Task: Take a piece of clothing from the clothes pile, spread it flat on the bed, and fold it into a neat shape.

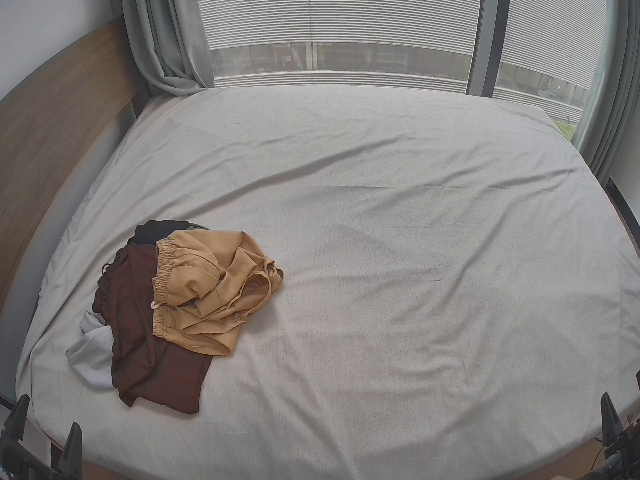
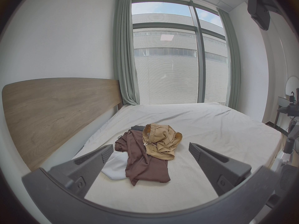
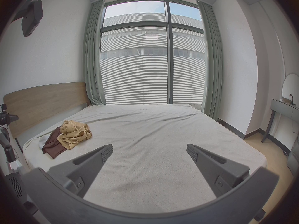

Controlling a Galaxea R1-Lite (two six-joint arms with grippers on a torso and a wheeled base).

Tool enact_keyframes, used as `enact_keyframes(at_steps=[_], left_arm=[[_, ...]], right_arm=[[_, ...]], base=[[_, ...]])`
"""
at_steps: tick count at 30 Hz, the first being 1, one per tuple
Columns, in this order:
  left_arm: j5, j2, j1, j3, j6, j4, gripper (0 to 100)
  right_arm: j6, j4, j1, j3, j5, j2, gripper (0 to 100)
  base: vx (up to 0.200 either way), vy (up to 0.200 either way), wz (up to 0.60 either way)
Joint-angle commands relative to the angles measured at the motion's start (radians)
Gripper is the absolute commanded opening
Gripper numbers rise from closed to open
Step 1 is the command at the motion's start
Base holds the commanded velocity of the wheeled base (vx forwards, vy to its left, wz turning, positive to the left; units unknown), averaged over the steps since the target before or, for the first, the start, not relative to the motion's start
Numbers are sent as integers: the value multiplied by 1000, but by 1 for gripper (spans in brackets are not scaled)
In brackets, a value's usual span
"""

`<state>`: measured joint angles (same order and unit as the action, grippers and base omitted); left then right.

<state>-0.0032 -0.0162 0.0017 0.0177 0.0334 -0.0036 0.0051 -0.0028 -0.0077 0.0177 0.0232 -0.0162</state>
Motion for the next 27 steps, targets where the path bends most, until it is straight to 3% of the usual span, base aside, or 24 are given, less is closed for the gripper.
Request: enact_keyframes(at_steps=[1, 12, 16, 18, 27], left_arm=[[0, 16, 0, -16, 5, -1, 100], [2, 16, 0, -7, 5, -18, 100], [-3, -113, 6, 225, 6, -76, 100], [-6, -177, -3, 249, 3, -84, 100], [-12, -462, -109, 315, -175, -180, 100]], right_arm=[[-1, 0, 0, -18, 0, 13, 100], [-1, 0, 0, -18, 1, 12, 100], [-2, 0, 0, -18, -2, 12, 100], [-2, 0, 0, -18, -2, 12, 100], [1, 0, 2, -18, -2, 13, 100]], base=[[0, 0, 0], [0, 0, 0], [0, 0, 0], [0, 0, 0], [0, 0, 0]])
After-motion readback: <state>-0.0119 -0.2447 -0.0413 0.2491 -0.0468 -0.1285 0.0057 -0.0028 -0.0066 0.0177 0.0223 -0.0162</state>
